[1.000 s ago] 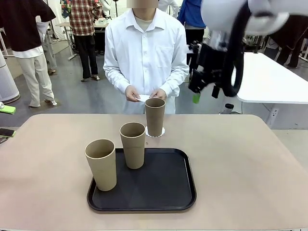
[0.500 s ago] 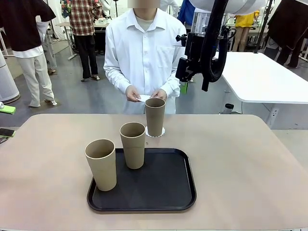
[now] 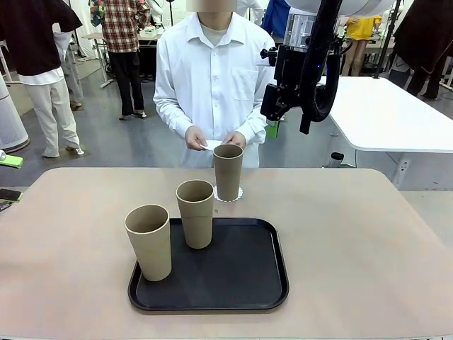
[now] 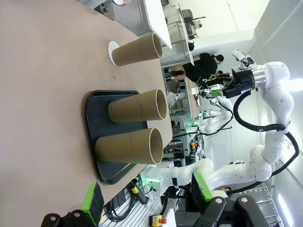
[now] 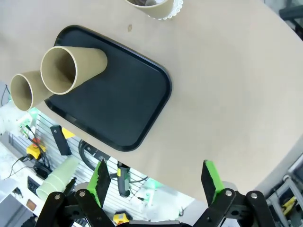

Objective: Place coasters on the table and set cups on them.
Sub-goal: Take one Reusable plastic cup from the Flat Tray and place it on a coaster set by the human.

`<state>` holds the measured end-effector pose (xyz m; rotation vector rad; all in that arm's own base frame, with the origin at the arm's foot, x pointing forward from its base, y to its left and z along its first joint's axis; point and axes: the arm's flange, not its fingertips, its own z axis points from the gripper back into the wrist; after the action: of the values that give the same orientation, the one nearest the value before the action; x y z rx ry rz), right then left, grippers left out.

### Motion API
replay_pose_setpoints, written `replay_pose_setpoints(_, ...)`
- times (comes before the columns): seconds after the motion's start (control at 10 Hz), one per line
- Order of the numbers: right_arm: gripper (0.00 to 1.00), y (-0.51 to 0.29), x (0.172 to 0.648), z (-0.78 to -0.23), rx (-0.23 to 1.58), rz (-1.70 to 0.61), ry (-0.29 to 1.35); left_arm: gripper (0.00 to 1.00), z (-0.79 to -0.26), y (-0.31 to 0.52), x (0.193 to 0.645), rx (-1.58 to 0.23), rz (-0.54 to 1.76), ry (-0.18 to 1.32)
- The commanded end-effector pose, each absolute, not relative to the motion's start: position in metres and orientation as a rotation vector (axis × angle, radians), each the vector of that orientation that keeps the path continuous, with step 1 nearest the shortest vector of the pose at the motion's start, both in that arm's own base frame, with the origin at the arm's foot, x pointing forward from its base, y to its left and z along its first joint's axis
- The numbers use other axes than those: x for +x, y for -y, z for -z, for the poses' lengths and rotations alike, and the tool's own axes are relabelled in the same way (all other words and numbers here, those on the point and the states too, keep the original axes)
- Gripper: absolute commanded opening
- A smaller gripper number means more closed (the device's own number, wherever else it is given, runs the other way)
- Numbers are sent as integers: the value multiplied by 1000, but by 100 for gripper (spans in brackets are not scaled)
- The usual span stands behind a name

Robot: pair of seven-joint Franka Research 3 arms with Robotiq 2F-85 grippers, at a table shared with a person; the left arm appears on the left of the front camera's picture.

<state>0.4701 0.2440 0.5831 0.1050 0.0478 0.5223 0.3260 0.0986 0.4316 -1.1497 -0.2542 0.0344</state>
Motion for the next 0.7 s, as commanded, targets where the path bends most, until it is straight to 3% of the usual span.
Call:
replay_pose_setpoints(0.0, 100, -240, 468, -576, 103, -539, -29, 100, -432, -99, 327, -1169, -27, 276)
replay_pose_setpoints(0.5, 100, -244, 470, -581, 105, -522, -49, 100, -432, -99, 327, -1169, -27, 276)
replay_pose_setpoints(0.6, 100, -202, 452, -572, 241, -497, 11, 100, -432, -99, 327, -1169, -27, 276)
